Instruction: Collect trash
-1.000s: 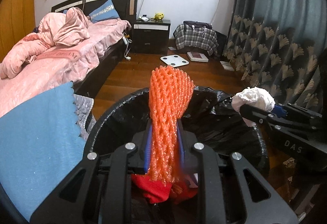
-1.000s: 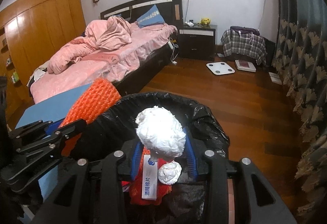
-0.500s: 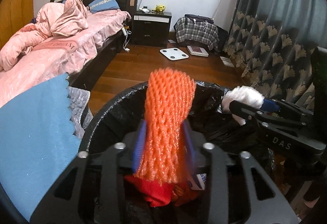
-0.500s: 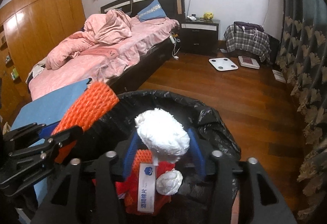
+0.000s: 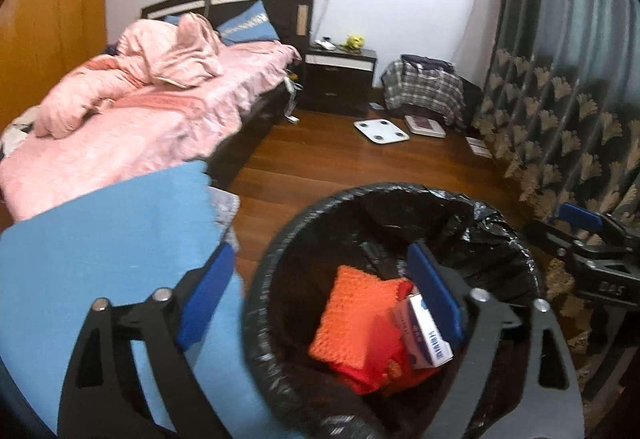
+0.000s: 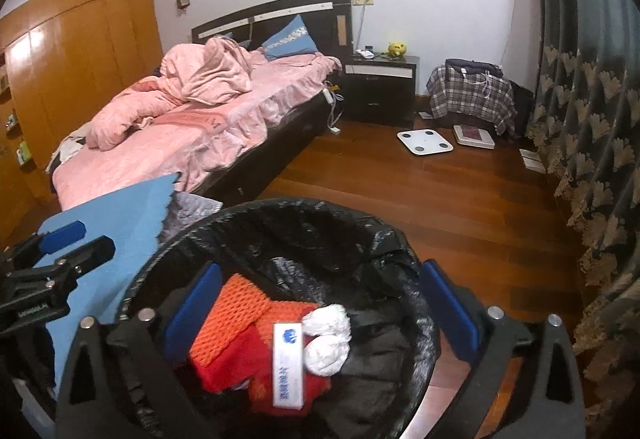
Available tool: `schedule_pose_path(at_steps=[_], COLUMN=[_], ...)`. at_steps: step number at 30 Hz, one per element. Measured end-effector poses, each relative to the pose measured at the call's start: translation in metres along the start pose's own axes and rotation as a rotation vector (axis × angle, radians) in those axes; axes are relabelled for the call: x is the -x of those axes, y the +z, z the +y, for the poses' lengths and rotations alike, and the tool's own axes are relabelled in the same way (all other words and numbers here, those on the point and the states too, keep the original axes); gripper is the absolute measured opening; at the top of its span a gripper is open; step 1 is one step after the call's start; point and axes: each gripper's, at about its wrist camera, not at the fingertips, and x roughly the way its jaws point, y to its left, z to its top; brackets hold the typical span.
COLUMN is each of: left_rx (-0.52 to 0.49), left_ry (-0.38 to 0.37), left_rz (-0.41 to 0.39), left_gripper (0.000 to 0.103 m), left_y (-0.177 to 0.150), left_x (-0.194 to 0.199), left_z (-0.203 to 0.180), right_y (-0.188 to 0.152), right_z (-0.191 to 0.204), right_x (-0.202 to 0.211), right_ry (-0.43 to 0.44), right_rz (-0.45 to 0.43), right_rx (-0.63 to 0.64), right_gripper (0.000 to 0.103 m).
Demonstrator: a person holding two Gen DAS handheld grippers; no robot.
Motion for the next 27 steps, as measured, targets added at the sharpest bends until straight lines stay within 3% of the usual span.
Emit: schedule_pose_path(at_steps=[12,27], left_rx=[0.028,0.031], left_ry=[0.061,0.089], left_rz=[-0.001,-0.079], left_gripper=[0.090,0.091], left_y=[-0.019,-0.029], left_x=[0.076,0.160], left_z=[0.009,0.017], right_y=[-0.011,-0.015], right_z=[0.045,0.084], right_x=[0.070,0.127], right_ry=[0.040,0.096], right_rz=[-0.020,-0.053], right_rx=[0.058,0.101], right_gripper=[0.097,0.097])
